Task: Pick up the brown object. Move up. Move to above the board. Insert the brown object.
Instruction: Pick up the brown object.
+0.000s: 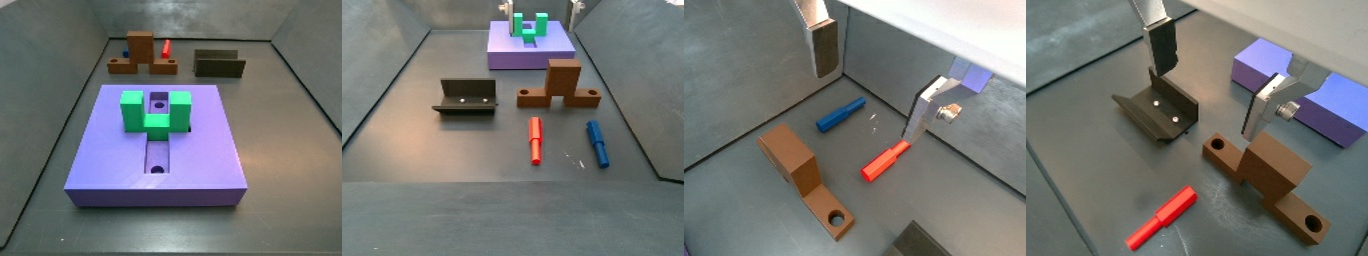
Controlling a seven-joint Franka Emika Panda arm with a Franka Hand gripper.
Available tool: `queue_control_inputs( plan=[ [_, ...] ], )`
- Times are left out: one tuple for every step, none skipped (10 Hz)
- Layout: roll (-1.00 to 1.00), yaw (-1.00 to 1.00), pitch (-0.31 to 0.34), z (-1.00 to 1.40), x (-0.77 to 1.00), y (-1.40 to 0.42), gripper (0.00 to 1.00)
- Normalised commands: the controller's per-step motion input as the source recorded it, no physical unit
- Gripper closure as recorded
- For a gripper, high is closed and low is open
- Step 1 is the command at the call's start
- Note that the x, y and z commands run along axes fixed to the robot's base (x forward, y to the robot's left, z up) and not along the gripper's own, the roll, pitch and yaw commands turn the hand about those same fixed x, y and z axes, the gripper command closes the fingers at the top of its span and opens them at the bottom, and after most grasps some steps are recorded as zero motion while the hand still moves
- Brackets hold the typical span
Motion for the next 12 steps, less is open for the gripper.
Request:
queue_control_inputs(
  plan=[
    [0.00, 0.00, 0.000, -0.02, 0.00, 0.00, 0.00],
    [-0.01, 0.00, 0.000, -0.03, 0.00, 0.00, 0.00],
    [-0.03, 0.00, 0.000, -0.02, 0.00, 0.00, 0.00],
    [-0.03, 0.00, 0.000, -0.04, 0.00, 0.00, 0.00],
    [-0.03, 0.02, 0.000, 0.00, 0.00, -0.09, 0.00],
    [0.00, 0.08, 0.000, -0.04, 0.00, -0.42, 0.00],
    [0.00, 0.09, 0.000, -0.27, -0.20, -0.43, 0.00],
    [0.00, 0.10, -0.016, -0.28, -0.40, -0.44, 0.00],
    [-0.01, 0.09, 0.000, -0.23, -0.31, -0.41, 0.00],
    [-0.04, 0.02, 0.000, -0.26, -0.33, -0.31, 0.00],
    [-0.08, 0.00, 0.000, -0.17, -0.30, -0.20, 0.00],
    [-0.12, 0.00, 0.000, -0.15, -0.25, -0.08, 0.00]
  ],
)
